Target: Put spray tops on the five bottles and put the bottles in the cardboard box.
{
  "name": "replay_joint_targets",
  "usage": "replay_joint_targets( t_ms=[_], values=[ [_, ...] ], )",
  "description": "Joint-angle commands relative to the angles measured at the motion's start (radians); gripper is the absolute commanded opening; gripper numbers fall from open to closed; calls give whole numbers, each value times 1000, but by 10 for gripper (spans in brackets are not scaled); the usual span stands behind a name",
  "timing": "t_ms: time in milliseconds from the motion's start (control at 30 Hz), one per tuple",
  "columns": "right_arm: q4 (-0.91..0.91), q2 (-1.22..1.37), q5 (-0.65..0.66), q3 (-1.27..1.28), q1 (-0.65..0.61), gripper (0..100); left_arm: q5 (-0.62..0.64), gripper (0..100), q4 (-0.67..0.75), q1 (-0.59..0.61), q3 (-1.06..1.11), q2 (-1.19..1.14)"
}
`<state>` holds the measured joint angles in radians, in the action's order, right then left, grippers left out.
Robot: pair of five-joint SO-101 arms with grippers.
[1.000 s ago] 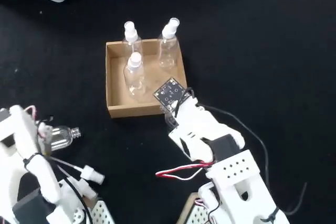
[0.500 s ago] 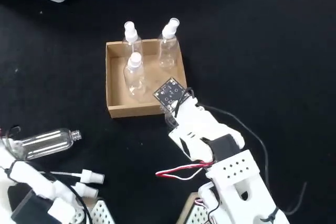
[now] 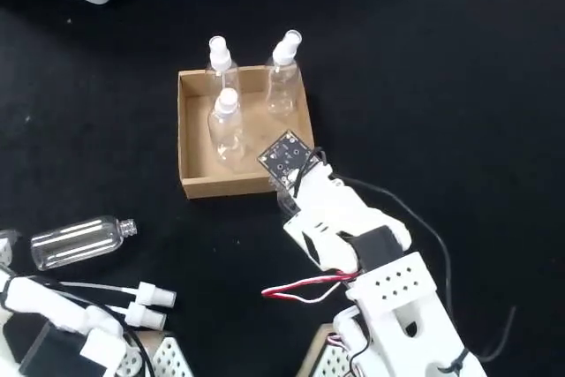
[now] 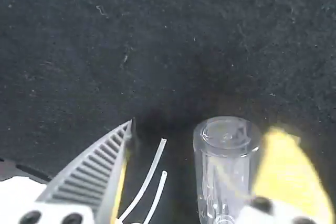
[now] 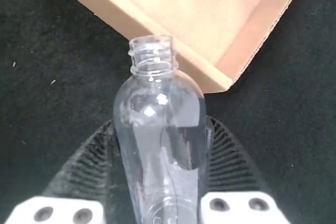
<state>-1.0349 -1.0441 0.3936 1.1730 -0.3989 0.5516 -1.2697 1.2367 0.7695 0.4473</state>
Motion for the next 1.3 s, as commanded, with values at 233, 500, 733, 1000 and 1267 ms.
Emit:
replay_joint_targets(
  t_ms=[233, 500, 733, 1000, 1267],
  values=[
    [26, -31, 0, -5, 31, 81, -92, 320, -6, 120, -139, 14],
    [26, -31, 0, -5, 31, 81, -466, 175, -5, 110, -173, 12],
    [28, -31, 0, -4, 31, 81, -783, 123, -6, -18, -183, 12],
    [28, -31, 0, -4, 31, 81, -898, 123, -6, -108, -202, 12],
    [28, -31, -3, -4, 31, 81, -1068, 70, -176, -189, -326, 12]
  ],
)
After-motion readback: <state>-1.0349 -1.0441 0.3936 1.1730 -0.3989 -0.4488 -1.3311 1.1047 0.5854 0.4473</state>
